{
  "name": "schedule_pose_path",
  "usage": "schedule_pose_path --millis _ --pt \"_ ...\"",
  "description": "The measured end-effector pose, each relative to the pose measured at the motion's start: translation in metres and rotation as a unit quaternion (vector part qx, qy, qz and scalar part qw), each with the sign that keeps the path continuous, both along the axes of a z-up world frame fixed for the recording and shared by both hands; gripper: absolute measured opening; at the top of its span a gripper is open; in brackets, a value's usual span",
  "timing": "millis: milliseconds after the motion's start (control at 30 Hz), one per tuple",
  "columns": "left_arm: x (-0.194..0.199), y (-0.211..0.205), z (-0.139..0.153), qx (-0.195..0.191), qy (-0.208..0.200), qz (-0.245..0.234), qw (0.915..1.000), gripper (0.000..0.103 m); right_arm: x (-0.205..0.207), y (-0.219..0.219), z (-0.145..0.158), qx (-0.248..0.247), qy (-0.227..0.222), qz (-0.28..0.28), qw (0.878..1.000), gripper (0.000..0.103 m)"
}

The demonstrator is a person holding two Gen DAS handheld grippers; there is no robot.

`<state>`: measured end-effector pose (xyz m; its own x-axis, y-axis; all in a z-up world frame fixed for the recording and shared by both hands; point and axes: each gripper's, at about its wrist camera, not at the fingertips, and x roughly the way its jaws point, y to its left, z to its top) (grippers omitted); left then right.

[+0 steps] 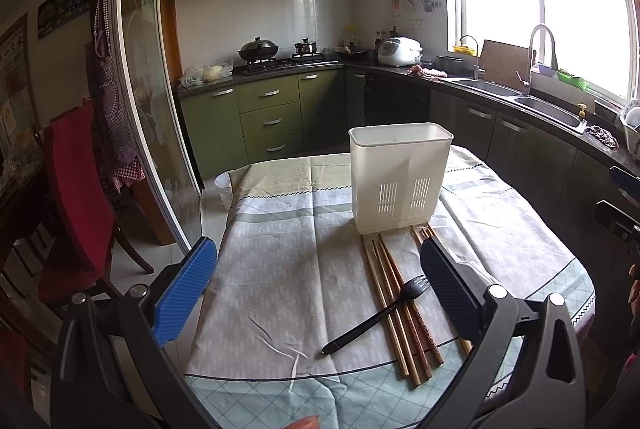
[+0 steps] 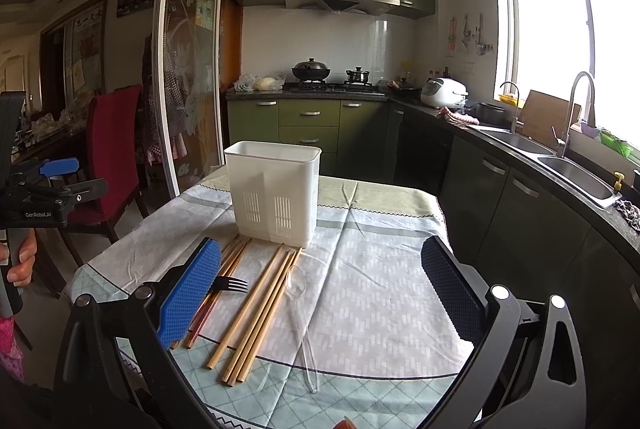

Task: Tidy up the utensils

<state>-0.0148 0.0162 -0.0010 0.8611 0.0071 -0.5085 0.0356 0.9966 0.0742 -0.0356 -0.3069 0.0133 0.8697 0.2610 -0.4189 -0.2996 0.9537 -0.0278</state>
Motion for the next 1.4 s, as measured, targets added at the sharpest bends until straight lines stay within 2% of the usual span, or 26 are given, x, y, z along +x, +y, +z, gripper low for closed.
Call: schedule_pose_path --millis 633,800,900,1000,1100,1167,1267,1400 --pt "0.002 -0.002 -0.003 0.001 0.007 -0.01 0.9999 0.097 0.002 0.001 -0.003 -0.003 0.004 0.0 1.0 0.099" --pt "0.018 -0.003 -0.017 -0.015 0.049 -0.032 0.9981 0.097 0.008 0.001 -0.01 0.0 0.02 0.004 1.0 0.099" --pt "0.04 -0.002 -0.034 -0.023 0.094 -0.039 0.9946 0.097 0.018 0.004 -0.017 -0.018 0.038 0.001 0.999 0.099" --pt "0.066 -0.005 -0.053 -0.035 0.155 -0.059 0.9855 0.097 0.037 0.007 -0.03 -0.05 0.069 0.002 0.996 0.099" --pt "0.093 -0.011 -0.075 -0.045 0.23 -0.087 0.9683 0.097 0.059 0.007 -0.046 -0.052 0.121 0.024 0.991 0.099" --pt "0.105 -0.018 -0.088 -0.037 0.264 -0.101 0.9586 0.097 0.073 0.006 -0.057 -0.049 0.153 0.038 0.986 0.099" --pt "0.116 -0.031 -0.102 -0.013 0.292 -0.125 0.948 0.097 0.085 0.007 -0.07 -0.06 0.178 0.051 0.981 0.099" --pt "0.125 -0.053 -0.114 0.034 0.31 -0.173 0.9342 0.097 0.098 0.004 -0.076 -0.058 0.195 0.062 0.977 0.099"
